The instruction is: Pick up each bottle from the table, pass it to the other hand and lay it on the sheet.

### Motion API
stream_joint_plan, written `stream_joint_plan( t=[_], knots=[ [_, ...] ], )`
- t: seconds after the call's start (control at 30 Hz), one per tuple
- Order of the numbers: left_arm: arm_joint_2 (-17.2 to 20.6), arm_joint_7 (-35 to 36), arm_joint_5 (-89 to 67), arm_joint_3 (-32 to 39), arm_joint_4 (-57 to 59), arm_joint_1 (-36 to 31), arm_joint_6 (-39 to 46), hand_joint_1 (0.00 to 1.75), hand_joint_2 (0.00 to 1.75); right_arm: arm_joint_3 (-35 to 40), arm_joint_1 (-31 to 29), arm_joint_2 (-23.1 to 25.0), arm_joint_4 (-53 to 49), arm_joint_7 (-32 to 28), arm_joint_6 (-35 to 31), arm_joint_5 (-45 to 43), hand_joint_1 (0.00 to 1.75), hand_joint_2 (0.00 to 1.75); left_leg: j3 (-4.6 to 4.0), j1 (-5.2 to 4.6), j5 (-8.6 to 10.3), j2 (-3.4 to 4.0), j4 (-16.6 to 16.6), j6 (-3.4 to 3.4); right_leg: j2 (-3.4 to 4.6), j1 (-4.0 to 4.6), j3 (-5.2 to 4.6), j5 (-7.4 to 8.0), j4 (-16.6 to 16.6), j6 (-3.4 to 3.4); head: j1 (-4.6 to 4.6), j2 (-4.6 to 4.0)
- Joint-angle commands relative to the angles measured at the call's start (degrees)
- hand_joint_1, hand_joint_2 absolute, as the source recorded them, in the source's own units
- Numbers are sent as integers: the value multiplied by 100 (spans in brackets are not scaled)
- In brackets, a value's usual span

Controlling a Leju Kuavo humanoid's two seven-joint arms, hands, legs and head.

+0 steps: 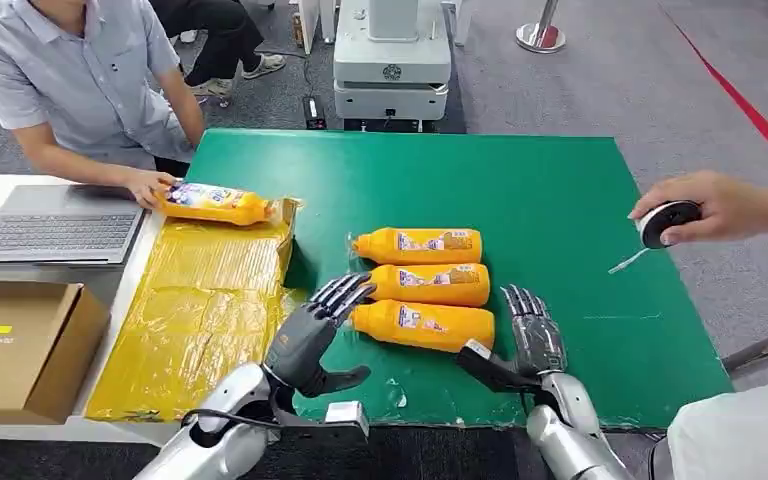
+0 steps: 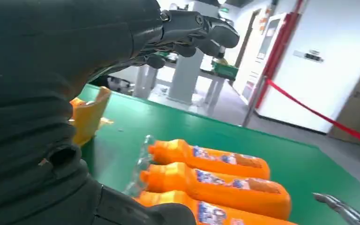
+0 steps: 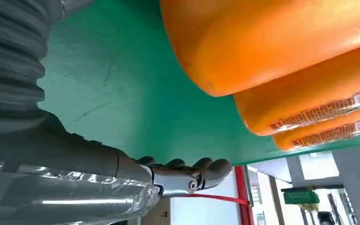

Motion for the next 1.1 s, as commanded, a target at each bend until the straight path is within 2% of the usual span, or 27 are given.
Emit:
stream_joint_plan(
  t=[0.03, 0.4, 0.7, 0.97, 1.1],
  knots=[
    [-32, -49, 72, -158, 7, -413, 20, 0, 175, 35, -578, 106, 231, -147, 2, 4, 0, 175, 0, 0, 0, 0, 0, 0, 0, 0, 0, 0, 0, 0, 2, 0],
    [9, 16, 64, -216, -28, -298, -38, 0, 175, 217, -160, 302, -113, -348, 85, -41, 0, 175, 0, 0, 0, 0, 0, 0, 0, 0, 0, 0, 0, 0, -7, 0],
    [37, 63, -31, -195, -71, -224, -126, 0, 175, 534, 391, 348, -880, -367, 576, -249, 0, 175, 0, 0, 0, 0, 0, 0, 0, 0, 0, 0, 0, 0, 0, 0],
    [-10, 58, -30, -184, -7, -272, -130, 0, 175, 538, 350, 301, -927, -292, 700, -318, 0, 175, 0, 0, 0, 0, 0, 0, 0, 0, 0, 0, 0, 0, 0, 0],
    [-85, 3, 41, -227, 140, -396, -196, 0, 175, 557, -13, 150, -601, -98, 628, -227, 0, 175, 0, 0, 0, 0, 0, 0, 0, 0, 0, 0, 0, 0, -4, 0]
  ],
)
